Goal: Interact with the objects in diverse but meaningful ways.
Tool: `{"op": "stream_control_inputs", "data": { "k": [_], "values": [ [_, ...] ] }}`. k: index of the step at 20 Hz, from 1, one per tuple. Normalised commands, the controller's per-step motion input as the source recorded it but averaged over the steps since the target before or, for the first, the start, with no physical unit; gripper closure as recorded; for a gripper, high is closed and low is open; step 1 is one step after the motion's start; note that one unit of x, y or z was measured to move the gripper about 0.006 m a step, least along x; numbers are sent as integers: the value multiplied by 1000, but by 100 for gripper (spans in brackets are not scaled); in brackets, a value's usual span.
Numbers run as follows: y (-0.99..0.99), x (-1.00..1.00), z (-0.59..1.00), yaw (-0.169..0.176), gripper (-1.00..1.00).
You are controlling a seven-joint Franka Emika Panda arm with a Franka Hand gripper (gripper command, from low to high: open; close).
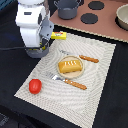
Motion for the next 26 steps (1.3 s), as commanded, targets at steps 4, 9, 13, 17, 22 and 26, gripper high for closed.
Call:
{"op": "stream_control_inputs", "data": {
  "k": [4,9,13,17,22,26],
  "values": [
    [-232,-152,-149,-136,-100],
    [-58,-335,-151,-132,-100],
    [-21,-525,-215,-73,-100],
    [-27,-540,-267,-54,-100],
    [-50,-562,-304,-49,-100],
    [-7,-348,-239,-66,-100]
  ]
}}
